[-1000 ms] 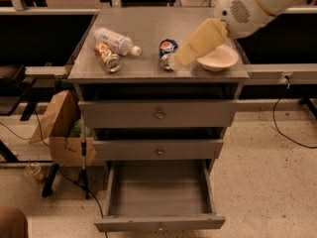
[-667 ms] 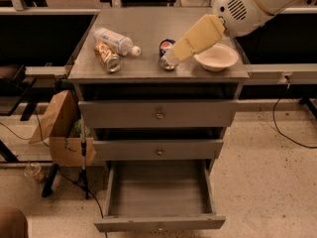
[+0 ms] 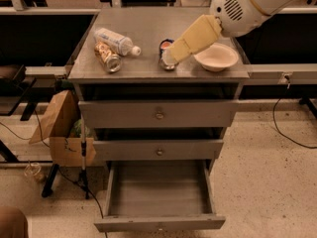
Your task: Place orange can into bottom drawer
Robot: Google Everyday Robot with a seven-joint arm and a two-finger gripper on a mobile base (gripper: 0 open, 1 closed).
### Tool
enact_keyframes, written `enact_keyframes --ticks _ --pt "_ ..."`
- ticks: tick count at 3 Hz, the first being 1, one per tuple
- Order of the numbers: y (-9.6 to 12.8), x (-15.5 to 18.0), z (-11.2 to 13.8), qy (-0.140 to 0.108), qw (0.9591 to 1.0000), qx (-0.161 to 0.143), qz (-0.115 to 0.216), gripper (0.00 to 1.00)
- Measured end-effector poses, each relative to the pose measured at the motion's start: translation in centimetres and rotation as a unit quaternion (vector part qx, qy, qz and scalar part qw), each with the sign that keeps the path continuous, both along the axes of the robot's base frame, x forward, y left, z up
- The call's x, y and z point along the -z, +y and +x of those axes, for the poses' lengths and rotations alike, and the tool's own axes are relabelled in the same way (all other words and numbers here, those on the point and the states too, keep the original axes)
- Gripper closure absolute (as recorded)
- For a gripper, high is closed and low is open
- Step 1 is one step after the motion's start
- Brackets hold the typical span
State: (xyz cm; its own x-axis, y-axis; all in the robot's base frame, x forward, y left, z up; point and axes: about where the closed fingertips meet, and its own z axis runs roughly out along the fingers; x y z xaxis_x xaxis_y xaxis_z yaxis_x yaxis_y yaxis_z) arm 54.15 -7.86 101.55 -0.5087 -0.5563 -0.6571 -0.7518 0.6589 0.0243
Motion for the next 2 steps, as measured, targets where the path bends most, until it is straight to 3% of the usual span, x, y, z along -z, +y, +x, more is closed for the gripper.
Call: enact_keyframes --ticks 1,2 --pt "2.1 0.8 0.5 -0.001 0.9995 0.033 -0.004 0.00" --pt "6.0 1.7 1.3 -0.020 0.9977 0.063 -0.015 0.00"
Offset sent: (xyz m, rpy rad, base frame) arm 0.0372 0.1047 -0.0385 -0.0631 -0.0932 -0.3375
